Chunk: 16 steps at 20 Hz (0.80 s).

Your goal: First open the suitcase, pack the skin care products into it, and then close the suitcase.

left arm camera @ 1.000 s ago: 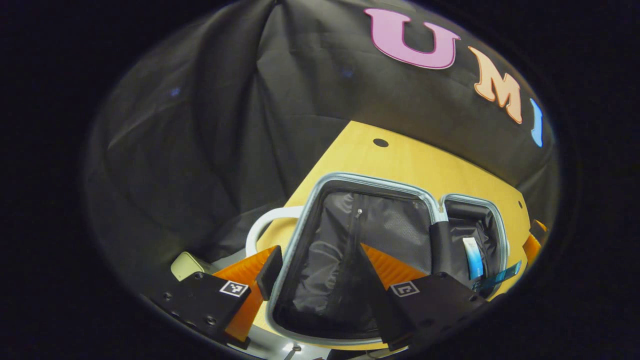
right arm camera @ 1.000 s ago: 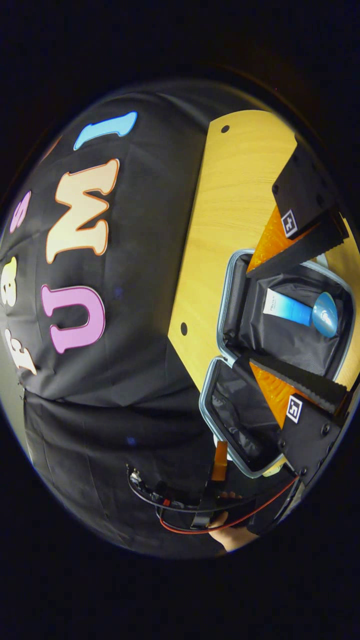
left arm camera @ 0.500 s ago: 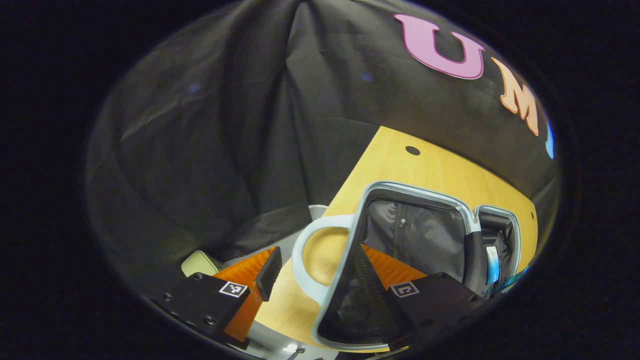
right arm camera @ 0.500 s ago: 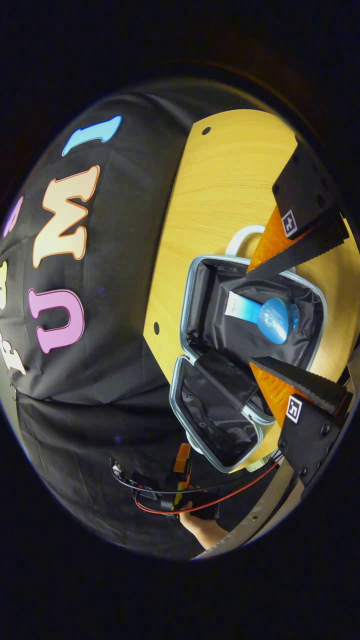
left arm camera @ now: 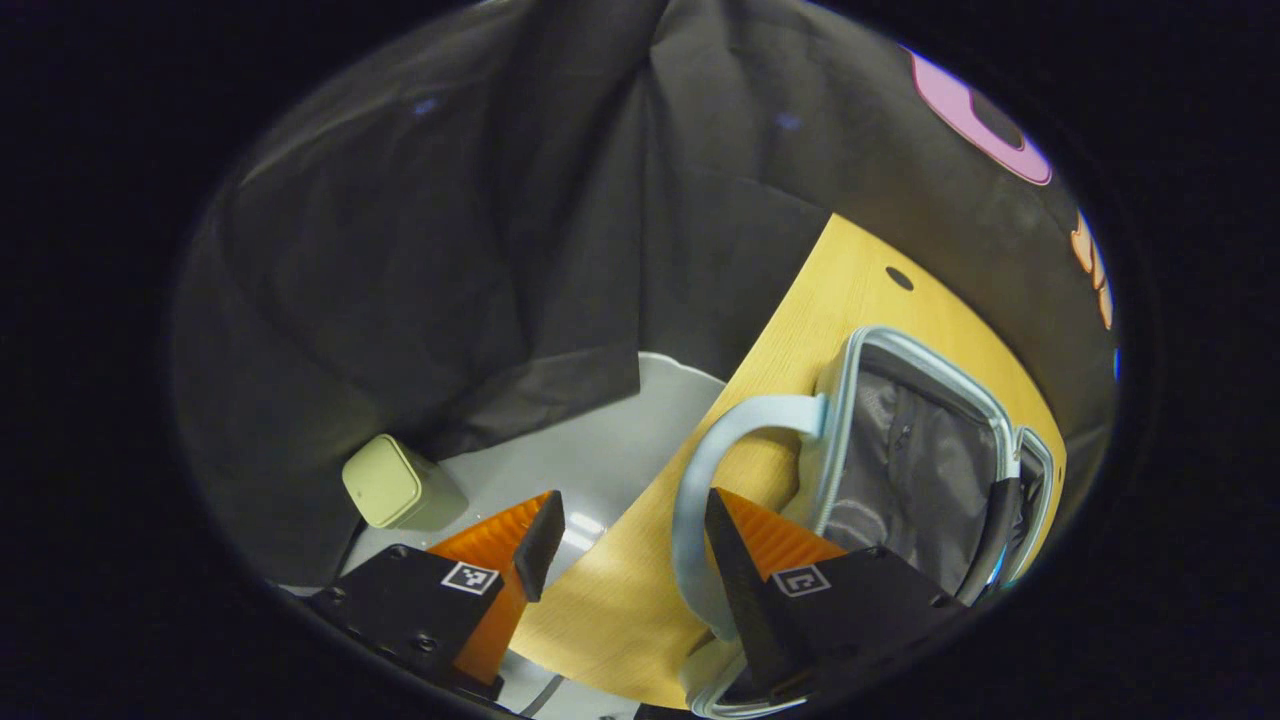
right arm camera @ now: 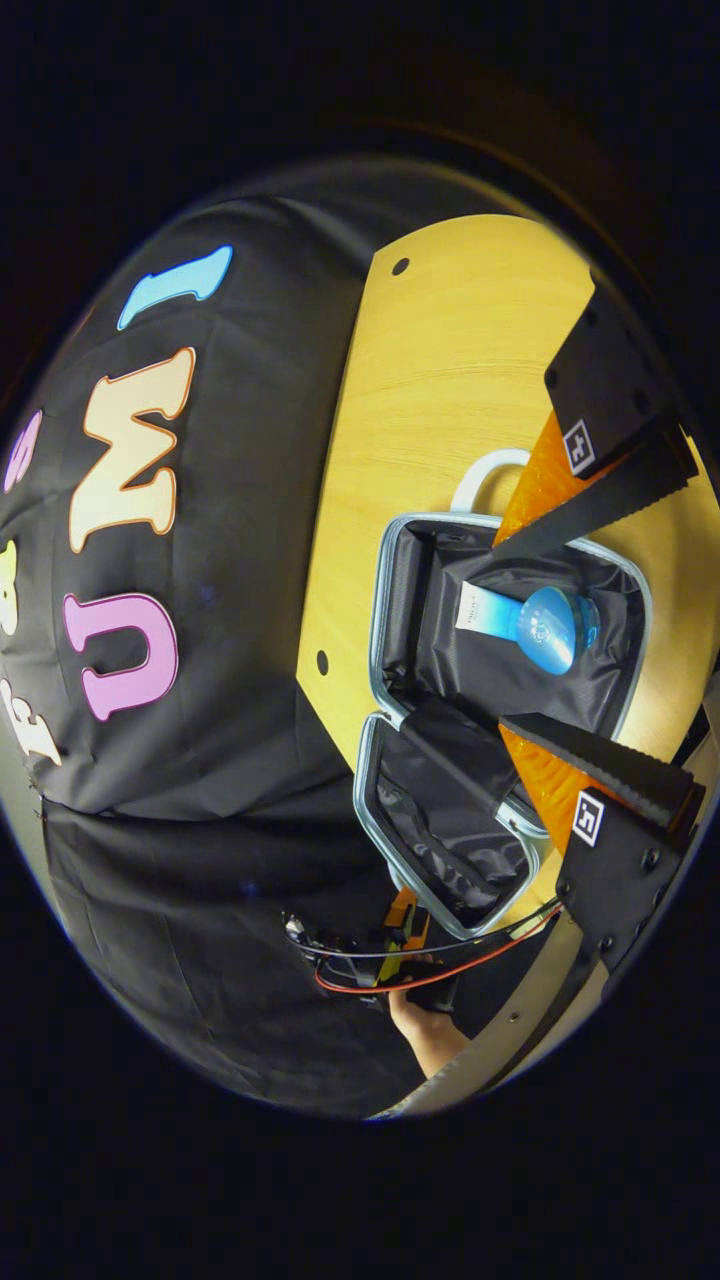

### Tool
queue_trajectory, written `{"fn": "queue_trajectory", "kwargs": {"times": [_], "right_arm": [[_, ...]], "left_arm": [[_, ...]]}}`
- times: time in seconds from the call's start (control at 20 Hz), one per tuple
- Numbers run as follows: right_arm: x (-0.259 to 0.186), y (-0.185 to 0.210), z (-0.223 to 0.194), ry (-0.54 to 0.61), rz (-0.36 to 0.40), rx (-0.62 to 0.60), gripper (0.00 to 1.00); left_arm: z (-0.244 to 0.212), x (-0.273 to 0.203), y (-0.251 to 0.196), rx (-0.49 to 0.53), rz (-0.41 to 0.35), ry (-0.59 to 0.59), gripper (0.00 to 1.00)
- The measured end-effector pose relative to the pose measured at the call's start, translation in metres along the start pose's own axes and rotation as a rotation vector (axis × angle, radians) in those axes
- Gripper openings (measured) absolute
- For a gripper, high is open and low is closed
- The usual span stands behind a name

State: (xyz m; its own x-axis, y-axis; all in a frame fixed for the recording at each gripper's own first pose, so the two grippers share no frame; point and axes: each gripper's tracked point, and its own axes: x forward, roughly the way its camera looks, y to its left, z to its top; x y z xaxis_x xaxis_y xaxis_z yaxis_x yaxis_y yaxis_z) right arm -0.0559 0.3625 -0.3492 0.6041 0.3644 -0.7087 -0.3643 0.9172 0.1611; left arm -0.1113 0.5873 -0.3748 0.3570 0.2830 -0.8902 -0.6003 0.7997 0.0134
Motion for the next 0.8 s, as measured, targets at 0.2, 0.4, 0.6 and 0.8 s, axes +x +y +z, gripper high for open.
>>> {"fn": "queue_trajectory", "kwargs": {"times": [0.2,0.4,0.6,0.8], "right_arm": [[-0.006,-0.01,-0.001,0.002,-0.035,0.022,0.93],[-0.009,-0.018,0.004,-0.012,-0.056,0.027,0.93],[-0.011,-0.026,0.007,-0.033,-0.051,0.028,0.94],[-0.017,-0.023,0.012,-0.066,-0.032,0.026,0.98]], "left_arm": [[-0.004,0.018,-0.013,-0.017,-0.068,0.054,0.61],[0.002,0.018,-0.015,0.057,-0.062,0.074,0.41],[0.013,0.002,-0.018,0.117,-0.022,0.049,0.07],[0.034,-0.034,-0.029,0.143,-0.034,-0.047,0.01]]}}
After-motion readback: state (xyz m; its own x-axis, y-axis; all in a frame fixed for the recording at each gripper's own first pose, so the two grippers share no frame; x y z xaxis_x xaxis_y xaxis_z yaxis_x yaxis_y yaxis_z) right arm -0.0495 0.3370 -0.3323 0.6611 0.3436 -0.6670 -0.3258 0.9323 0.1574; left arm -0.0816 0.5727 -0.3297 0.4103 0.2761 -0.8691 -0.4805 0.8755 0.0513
